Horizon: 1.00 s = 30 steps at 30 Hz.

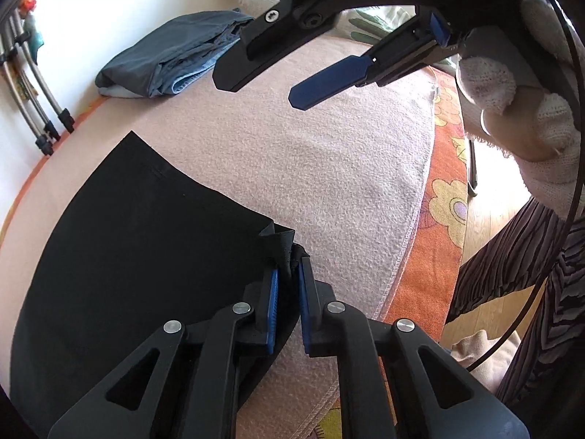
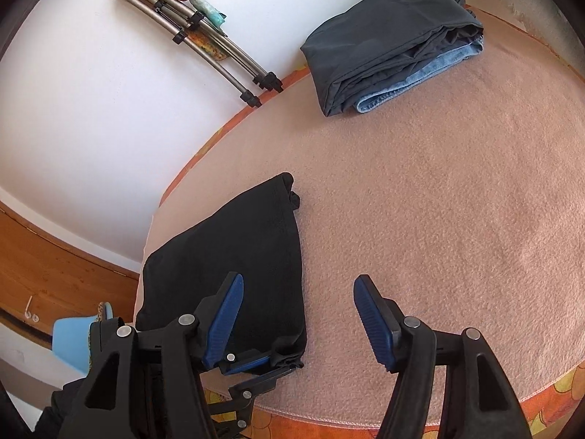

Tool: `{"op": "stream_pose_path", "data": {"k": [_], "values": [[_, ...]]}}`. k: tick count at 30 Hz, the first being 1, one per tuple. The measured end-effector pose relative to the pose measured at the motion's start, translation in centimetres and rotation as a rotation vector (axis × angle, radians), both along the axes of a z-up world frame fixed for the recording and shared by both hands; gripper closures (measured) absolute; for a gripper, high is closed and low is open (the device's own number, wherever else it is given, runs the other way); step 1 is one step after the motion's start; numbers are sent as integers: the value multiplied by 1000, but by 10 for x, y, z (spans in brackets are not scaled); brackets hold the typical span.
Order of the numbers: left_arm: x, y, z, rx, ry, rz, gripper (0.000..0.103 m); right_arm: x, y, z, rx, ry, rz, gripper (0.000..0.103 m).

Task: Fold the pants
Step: 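Fold the shorts' edge over with the left tool while the right tool holds the stack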

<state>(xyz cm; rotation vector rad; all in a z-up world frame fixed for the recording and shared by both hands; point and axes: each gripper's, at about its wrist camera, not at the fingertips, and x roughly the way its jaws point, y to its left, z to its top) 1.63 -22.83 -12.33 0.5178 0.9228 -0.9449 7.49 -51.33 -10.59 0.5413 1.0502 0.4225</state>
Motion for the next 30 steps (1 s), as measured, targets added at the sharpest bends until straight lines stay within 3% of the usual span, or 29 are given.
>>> {"op": "stream_pose_path", "data": {"k": [3, 9, 18, 21, 26, 28, 29, 30], "values": [[7, 13, 6, -91, 55, 64, 96, 4, 3, -9, 27, 33, 9, 36], [6, 34, 30, -209, 36, 135, 98, 18, 8, -34, 113, 134, -14, 36], [-1, 46, 48, -254, -3, 132, 99, 26, 40, -48, 223, 201, 48, 36], [-8, 42, 46, -216, -41, 99, 99, 26, 42, -49, 174, 204, 40, 37], [-15, 22, 24, -81, -18, 26, 97, 26, 30, -47, 129, 185, 17, 37], [-19, 10, 17, -18, -30, -8, 77, 26, 25, -45, 114, 172, 10, 37], [-22, 4, 14, 8, -47, -22, 63, 27, 23, -43, 100, 163, 9, 37], [-25, -1, 12, 25, -70, -41, 59, 27, 21, -41, 84, 152, 9, 37]]}}
